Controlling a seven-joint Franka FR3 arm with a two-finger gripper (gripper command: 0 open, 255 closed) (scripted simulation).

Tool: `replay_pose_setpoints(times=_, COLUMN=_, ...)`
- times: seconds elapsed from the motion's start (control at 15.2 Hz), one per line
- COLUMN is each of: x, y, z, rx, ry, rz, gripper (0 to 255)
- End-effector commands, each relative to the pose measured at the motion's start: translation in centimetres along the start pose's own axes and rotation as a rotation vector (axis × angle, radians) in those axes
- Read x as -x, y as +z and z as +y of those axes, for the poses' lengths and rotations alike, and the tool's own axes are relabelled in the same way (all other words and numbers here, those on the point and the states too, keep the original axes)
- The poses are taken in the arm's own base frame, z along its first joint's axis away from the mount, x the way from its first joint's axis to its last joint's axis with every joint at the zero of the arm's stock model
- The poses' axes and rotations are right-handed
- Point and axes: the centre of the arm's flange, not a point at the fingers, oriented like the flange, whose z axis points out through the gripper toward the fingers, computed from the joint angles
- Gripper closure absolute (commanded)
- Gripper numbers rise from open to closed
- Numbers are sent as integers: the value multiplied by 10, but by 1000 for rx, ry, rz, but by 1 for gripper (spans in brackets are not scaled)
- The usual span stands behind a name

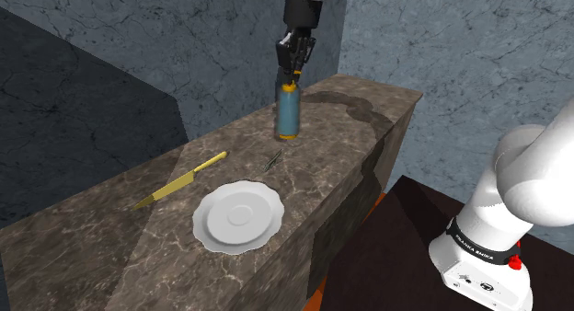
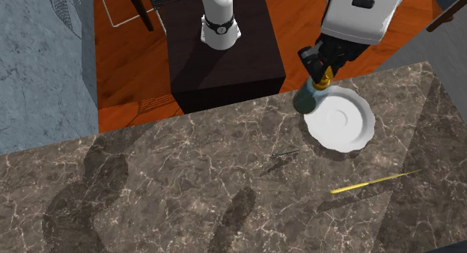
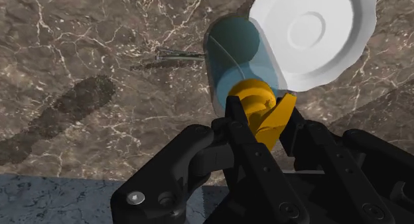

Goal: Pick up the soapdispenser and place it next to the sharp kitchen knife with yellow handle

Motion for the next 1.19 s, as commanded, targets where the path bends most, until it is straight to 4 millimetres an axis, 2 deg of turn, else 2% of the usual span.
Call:
replay_pose_setpoints(times=0.0, x=-7, y=7, z=-22, rx=0, ry=2, rz=0, gripper=255)
replay_pose_setpoints(times=1.12, x=-73, y=72, z=-226, rx=0, ry=2, rz=0, gripper=255)
